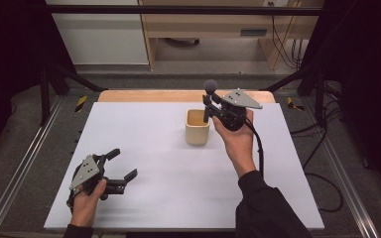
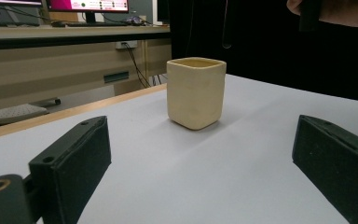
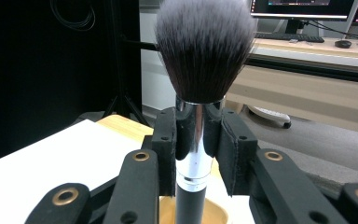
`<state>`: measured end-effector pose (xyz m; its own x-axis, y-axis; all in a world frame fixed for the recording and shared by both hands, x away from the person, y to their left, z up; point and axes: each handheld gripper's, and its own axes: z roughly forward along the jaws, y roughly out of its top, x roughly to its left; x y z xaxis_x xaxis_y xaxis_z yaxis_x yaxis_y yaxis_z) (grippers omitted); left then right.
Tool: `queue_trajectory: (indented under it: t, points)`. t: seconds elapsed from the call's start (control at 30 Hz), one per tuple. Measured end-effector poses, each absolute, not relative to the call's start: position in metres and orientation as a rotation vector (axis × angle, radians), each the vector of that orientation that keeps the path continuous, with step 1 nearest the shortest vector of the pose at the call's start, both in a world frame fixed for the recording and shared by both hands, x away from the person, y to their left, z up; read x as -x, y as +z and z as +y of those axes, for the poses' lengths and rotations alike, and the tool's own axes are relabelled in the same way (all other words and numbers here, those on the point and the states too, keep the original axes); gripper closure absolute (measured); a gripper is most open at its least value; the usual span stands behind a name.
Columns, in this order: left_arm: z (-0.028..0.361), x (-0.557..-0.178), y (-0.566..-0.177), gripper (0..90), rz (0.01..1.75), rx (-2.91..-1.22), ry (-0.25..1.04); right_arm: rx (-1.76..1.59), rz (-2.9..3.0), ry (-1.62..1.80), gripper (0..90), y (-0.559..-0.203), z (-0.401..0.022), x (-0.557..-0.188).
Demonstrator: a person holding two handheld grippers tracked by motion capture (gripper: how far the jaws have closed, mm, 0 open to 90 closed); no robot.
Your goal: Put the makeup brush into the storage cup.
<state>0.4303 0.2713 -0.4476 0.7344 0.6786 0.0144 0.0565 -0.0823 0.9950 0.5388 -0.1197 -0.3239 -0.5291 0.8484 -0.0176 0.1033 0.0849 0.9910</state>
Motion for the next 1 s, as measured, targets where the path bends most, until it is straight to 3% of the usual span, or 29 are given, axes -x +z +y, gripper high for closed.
queue_trajectory:
  t: [1.0]
  points:
    - [0.283, -0.431, -0.449, 2.3, 0.613, -1.559, 0.591, -0.961, 1.716, 1.491, 70.4, -0.329, -0.116, -0.548]
